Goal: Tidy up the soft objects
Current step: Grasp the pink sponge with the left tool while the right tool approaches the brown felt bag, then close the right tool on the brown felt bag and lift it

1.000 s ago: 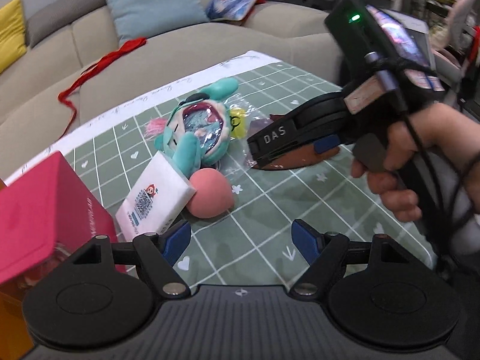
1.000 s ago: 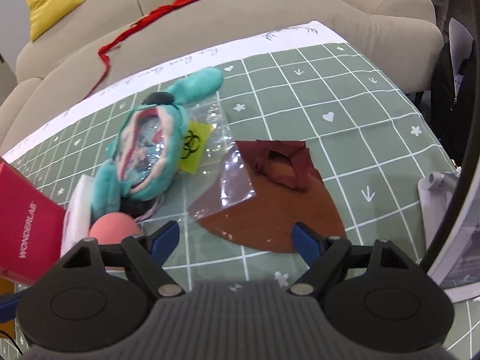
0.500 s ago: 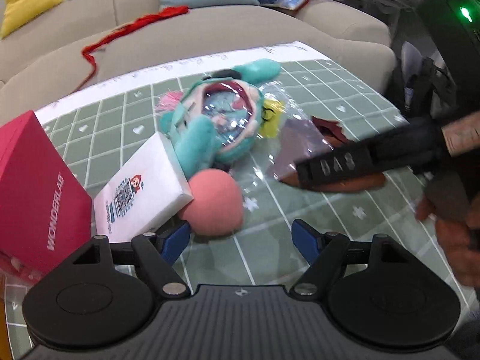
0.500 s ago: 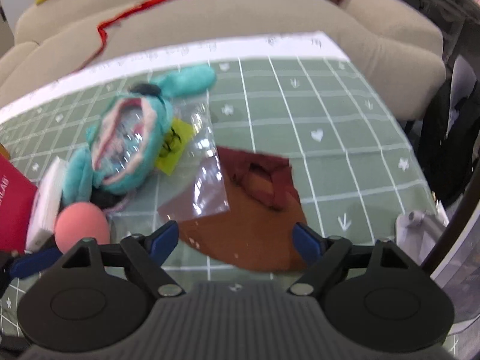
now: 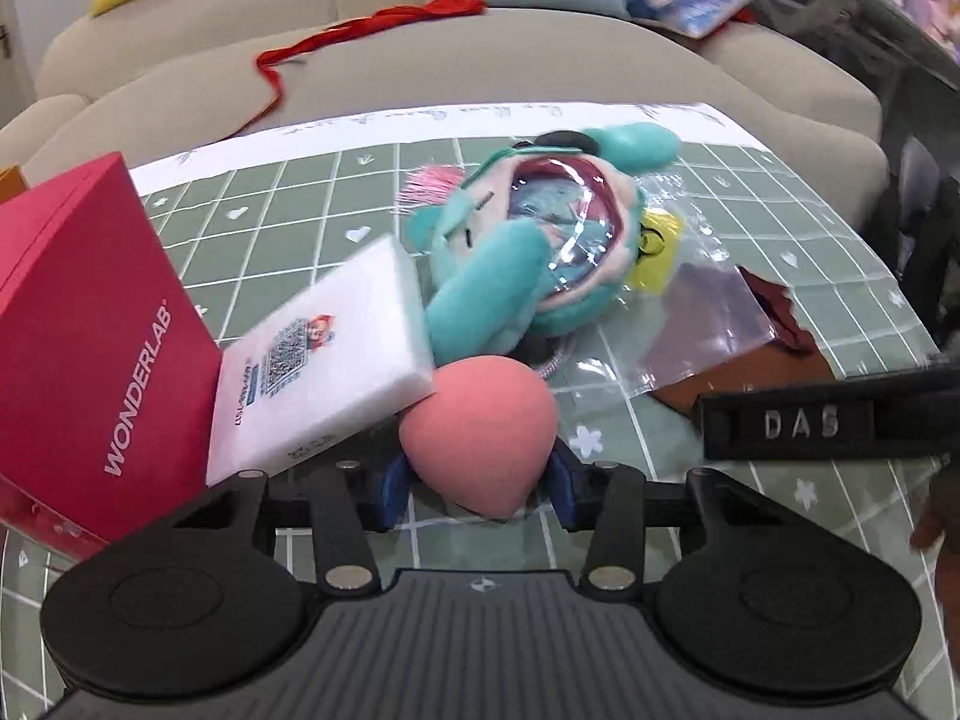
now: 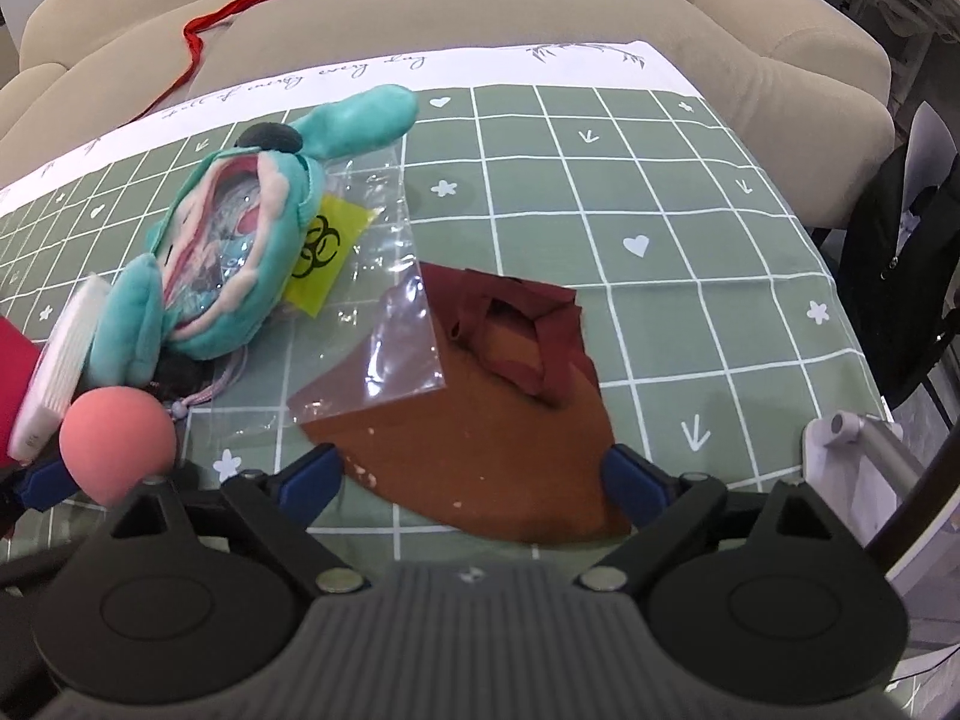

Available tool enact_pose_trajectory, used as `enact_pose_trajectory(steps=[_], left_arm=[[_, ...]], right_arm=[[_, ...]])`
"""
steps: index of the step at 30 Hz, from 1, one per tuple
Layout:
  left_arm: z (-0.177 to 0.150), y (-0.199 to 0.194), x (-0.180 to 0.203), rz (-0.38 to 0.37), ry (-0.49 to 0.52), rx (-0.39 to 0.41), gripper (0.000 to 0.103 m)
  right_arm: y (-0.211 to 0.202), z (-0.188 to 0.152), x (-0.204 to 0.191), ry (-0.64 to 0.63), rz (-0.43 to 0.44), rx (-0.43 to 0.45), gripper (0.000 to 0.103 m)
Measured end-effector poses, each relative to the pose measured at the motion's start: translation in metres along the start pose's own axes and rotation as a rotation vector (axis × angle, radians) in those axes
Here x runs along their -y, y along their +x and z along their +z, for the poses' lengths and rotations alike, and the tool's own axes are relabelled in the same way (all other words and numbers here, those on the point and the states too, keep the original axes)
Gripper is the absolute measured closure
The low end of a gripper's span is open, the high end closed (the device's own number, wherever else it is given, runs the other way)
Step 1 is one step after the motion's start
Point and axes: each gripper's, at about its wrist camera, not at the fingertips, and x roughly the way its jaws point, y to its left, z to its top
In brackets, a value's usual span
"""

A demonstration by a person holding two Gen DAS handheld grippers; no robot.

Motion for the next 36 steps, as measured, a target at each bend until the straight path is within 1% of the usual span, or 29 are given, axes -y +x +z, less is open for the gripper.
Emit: enact_pose_trajectory(steps=[4, 6, 7, 9, 10, 12, 14, 15, 19, 21, 25, 26, 27, 28, 29, 30, 33, 36], left_arm=[[-0.009, -0.007, -0.004, -0.014, 0.023, 0.013, 0.054], [-0.014, -0.012, -0.005, -0.018, 0.031, 0.012, 0.054], [-0.018, -0.016, -0.006, -0.020, 0.044, 0.014, 0.054], [-0.025, -0.023, -0.002, -0.013, 0.088, 0.025, 0.054], [-0.029, -0.026, -0.001, -0.006, 0.114, 0.032, 0.054], [-0.035, -0.030, 0.002, 0.000, 0.152, 0.041, 0.055], [-0.038, -0.033, 0.002, -0.008, 0.163, 0.040, 0.055], [-0.039, -0.034, 0.001, -0.011, 0.161, 0.039, 0.055], [-0.036, -0.037, -0.003, -0.024, 0.148, 0.017, 0.054], [-0.037, -0.035, -0.004, -0.035, 0.158, -0.003, 0.052], [-0.038, -0.034, -0.005, -0.042, 0.139, 0.015, 0.054], [-0.038, -0.035, -0.005, -0.049, 0.137, 0.014, 0.054], [-0.038, -0.036, -0.005, -0.059, 0.135, 0.014, 0.055], [-0.038, -0.038, -0.006, -0.069, 0.131, 0.017, 0.055], [-0.038, -0.041, -0.006, -0.073, 0.130, 0.021, 0.055], [-0.039, -0.044, -0.006, -0.075, 0.131, 0.021, 0.054], [-0.040, -0.051, -0.011, -0.101, 0.123, 0.002, 0.054], [-0.038, -0.058, -0.022, -0.160, 0.068, -0.035, 0.053]], right_arm=[[-0.004, -0.004, 0.001, -0.011, -0.006, 0.015, 0.021], [-0.006, -0.004, 0.003, -0.011, -0.013, 0.021, 0.030], [-0.007, -0.005, 0.004, -0.009, -0.019, 0.027, 0.032], [-0.010, -0.005, 0.007, -0.007, -0.021, 0.033, 0.043], [-0.011, -0.005, 0.008, -0.009, -0.023, 0.035, 0.047], [-0.013, -0.004, 0.011, -0.008, -0.024, 0.037, 0.059], [-0.014, -0.003, 0.012, -0.005, -0.029, 0.038, 0.066], [-0.015, -0.003, 0.012, -0.006, -0.031, 0.038, 0.067], [-0.017, -0.005, 0.010, -0.025, -0.040, 0.035, 0.068], [-0.017, -0.005, 0.010, -0.014, -0.042, 0.031, 0.066], [-0.018, -0.004, 0.014, 0.032, -0.042, 0.021, 0.058], [-0.018, -0.003, 0.015, 0.041, -0.040, 0.023, 0.049], [-0.017, -0.003, 0.015, 0.047, -0.035, 0.022, 0.035], [-0.015, -0.003, 0.014, 0.046, -0.019, 0.023, 0.027], [-0.013, -0.003, 0.011, 0.041, -0.001, 0.020, 0.015], [-0.010, -0.003, 0.007, 0.031, 0.006, 0.013, 0.010], [-0.003, -0.001, -0.006, -0.015, -0.027, -0.005, 0.006], [0.000, 0.000, -0.010, -0.014, -0.041, -0.006, 0.007]])
